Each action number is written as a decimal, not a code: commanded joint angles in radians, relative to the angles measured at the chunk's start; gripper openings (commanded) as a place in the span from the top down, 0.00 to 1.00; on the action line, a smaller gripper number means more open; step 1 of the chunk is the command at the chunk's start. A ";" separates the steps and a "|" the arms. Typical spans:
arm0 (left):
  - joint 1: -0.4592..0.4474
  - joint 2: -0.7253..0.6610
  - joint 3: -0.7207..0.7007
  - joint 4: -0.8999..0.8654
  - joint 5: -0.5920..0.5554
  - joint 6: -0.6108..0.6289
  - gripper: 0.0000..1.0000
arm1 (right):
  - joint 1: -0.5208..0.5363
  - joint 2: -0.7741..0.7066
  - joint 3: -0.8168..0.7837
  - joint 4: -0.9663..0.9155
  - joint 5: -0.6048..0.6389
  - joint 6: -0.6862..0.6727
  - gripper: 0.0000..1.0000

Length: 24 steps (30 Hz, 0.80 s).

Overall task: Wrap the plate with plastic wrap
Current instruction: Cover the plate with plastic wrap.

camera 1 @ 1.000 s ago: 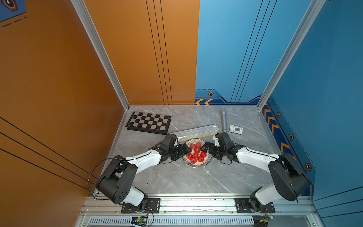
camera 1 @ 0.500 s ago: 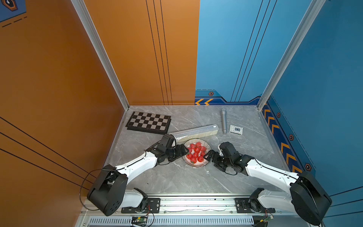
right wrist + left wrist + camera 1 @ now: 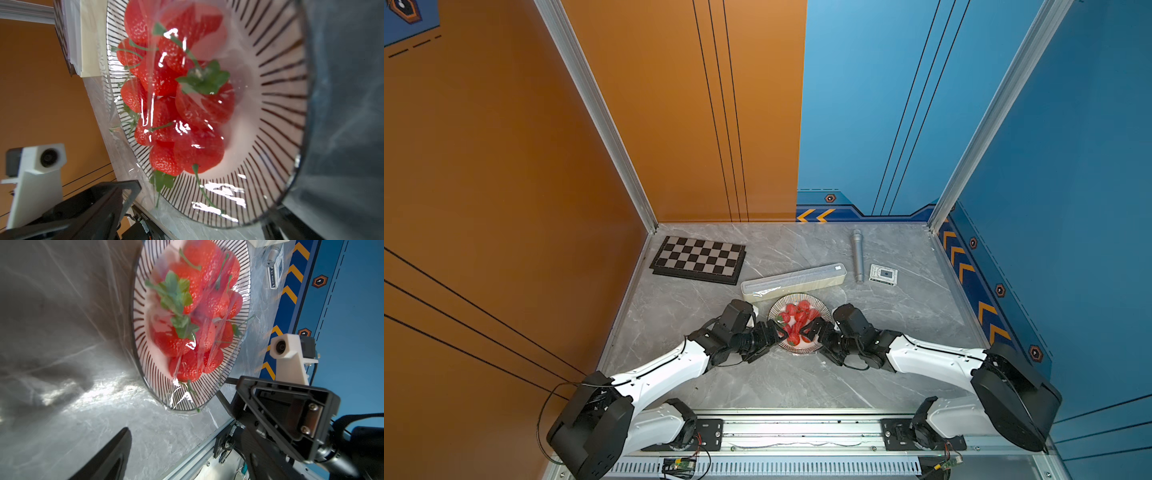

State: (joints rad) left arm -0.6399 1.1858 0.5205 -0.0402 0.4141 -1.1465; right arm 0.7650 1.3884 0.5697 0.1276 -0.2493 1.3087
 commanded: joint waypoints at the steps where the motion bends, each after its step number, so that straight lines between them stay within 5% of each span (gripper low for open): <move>1: -0.037 -0.002 -0.023 0.064 0.008 -0.085 0.15 | -0.001 0.018 0.015 0.081 0.057 0.022 0.00; 10: -0.075 0.089 -0.034 0.221 0.011 -0.159 0.15 | -0.023 0.033 0.002 0.093 0.066 0.011 0.00; 19: -0.087 0.206 -0.003 0.301 -0.017 -0.161 0.15 | -0.058 -0.070 -0.013 -0.136 0.110 -0.084 0.00; 24: -0.080 0.269 0.023 0.343 -0.025 -0.147 0.15 | -0.185 -0.178 -0.054 -0.217 0.070 -0.222 0.00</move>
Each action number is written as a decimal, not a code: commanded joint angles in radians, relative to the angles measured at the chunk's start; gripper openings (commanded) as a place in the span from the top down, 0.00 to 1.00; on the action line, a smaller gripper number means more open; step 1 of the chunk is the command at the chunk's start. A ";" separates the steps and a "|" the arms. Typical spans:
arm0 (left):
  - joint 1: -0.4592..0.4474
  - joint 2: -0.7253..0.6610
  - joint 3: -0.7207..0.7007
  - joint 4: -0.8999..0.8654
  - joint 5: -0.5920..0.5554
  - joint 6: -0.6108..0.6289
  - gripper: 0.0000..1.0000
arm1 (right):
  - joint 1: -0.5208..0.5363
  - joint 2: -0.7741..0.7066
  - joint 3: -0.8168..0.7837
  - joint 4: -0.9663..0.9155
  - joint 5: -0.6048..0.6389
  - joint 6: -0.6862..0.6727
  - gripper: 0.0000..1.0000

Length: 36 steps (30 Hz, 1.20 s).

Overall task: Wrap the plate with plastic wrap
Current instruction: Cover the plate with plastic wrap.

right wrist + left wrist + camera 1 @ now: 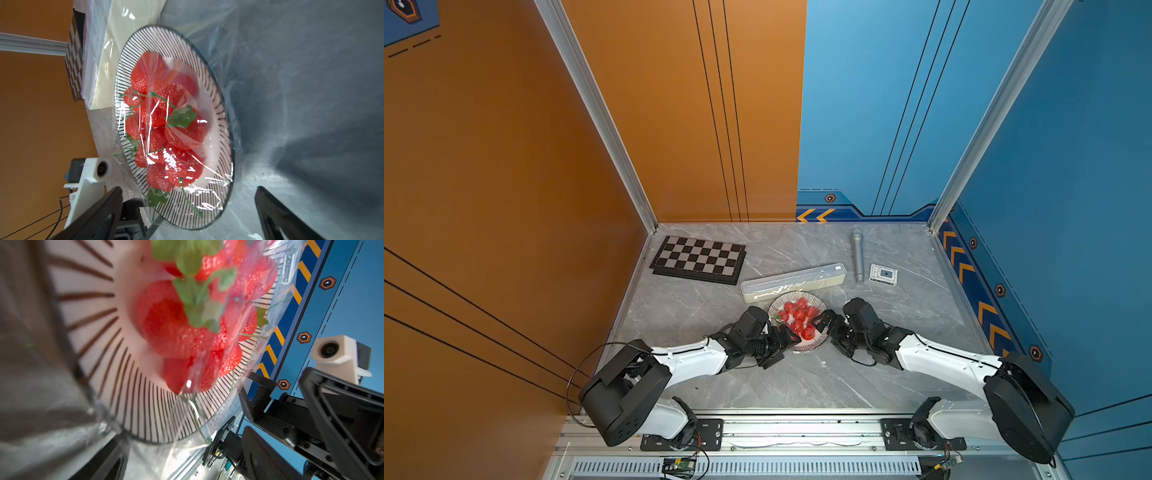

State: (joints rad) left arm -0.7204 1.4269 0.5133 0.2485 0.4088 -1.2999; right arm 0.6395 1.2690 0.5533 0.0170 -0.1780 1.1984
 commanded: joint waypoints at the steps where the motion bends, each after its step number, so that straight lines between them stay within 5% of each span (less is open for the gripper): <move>1: 0.002 0.037 0.035 0.065 -0.017 0.007 0.15 | -0.087 -0.077 -0.047 -0.111 -0.018 -0.138 0.00; 13: 0.048 0.000 0.002 0.056 -0.057 0.044 0.15 | -0.270 -0.115 -0.008 -0.144 -0.169 -0.378 0.00; 24: 0.244 -0.284 -0.014 -0.332 -0.076 0.217 0.08 | -0.261 0.105 0.131 -0.023 -0.231 -0.449 0.00; 29: 0.296 -0.184 0.079 -0.291 0.016 0.256 0.08 | -0.241 0.212 0.199 -0.003 -0.254 -0.457 0.00; 36: 0.267 -0.027 0.209 -0.288 -0.011 0.326 0.08 | -0.219 0.309 0.263 0.012 -0.245 -0.459 0.00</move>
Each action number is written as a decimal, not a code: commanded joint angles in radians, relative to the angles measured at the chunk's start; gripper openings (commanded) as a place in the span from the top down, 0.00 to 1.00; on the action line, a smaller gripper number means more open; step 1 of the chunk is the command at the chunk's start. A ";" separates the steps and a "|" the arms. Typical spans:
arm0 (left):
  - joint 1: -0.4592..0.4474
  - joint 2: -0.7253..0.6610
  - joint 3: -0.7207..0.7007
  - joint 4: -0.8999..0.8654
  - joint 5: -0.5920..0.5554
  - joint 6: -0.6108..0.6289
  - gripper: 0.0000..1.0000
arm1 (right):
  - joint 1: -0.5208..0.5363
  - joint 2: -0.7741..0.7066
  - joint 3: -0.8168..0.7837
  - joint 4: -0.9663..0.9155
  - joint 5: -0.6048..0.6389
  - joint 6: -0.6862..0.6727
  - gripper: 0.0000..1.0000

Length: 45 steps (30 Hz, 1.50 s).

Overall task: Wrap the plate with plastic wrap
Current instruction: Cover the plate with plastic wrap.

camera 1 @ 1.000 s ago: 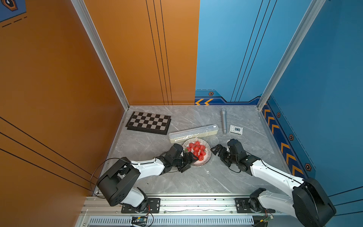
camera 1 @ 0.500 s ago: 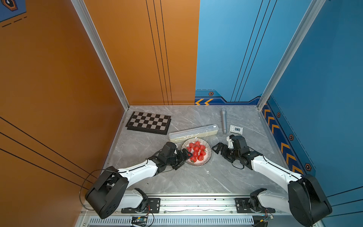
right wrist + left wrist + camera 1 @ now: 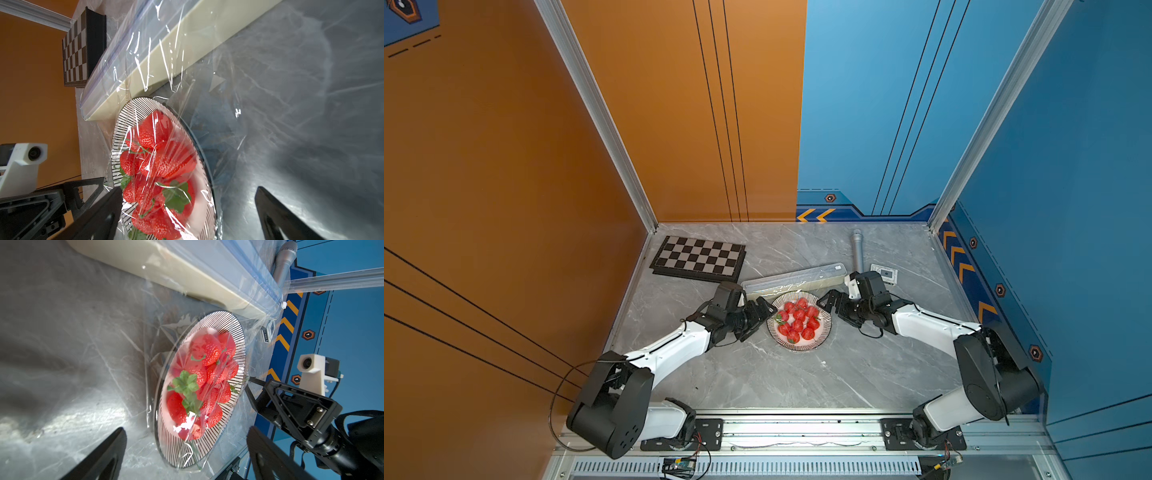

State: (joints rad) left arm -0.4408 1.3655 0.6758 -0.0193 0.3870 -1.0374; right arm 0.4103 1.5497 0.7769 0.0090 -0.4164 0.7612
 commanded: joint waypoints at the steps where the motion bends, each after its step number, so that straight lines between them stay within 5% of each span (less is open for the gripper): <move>1: -0.016 0.050 0.058 -0.020 0.004 0.071 0.08 | 0.014 0.040 0.050 0.016 -0.009 -0.024 0.00; 10: -0.054 0.077 0.164 -0.206 -0.108 0.175 0.08 | 0.024 0.061 0.080 -0.017 0.017 -0.046 0.00; 32: -0.083 0.243 0.217 -0.077 -0.044 0.156 0.09 | 0.069 0.102 0.105 -0.027 -0.018 -0.052 0.00; 45: -0.174 0.230 0.219 -0.074 -0.037 0.117 0.09 | 0.125 -0.005 0.008 -0.015 -0.015 0.035 0.00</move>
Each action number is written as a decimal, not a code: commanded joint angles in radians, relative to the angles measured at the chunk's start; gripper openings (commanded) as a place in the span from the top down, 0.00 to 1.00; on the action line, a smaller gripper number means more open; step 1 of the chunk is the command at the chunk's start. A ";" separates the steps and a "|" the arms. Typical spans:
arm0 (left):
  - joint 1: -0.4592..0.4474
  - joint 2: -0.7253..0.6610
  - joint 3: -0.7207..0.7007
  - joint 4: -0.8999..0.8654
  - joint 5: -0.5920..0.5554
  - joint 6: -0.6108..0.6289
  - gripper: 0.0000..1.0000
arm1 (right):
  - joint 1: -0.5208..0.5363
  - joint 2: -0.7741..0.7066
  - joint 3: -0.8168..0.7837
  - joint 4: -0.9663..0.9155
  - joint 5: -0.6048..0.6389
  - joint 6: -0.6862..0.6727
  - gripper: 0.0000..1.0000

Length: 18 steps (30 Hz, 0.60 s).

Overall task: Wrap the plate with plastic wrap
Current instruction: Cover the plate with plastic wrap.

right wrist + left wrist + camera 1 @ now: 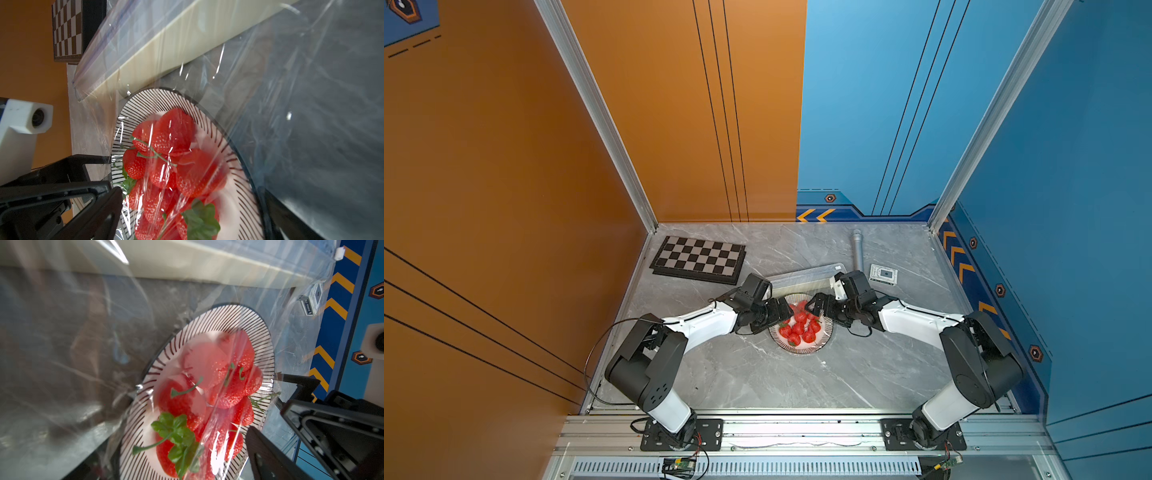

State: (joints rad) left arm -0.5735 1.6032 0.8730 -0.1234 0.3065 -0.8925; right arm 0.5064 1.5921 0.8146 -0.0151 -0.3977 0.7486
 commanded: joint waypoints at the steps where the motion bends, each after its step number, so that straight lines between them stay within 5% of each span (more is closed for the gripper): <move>1: -0.050 -0.009 0.020 0.030 0.042 -0.032 0.09 | 0.029 -0.057 -0.046 0.016 -0.033 0.058 0.00; 12: -0.042 -0.039 -0.003 -0.019 -0.013 -0.028 0.09 | -0.023 -0.126 -0.074 -0.071 0.042 0.008 0.00; 18: -0.003 -0.167 -0.055 -0.119 -0.046 -0.015 0.06 | -0.160 -0.289 -0.054 -0.324 0.129 -0.199 0.00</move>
State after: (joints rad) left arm -0.6003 1.5105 0.8398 -0.1711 0.2867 -0.9161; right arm 0.4126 1.3762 0.7418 -0.1593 -0.3397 0.6960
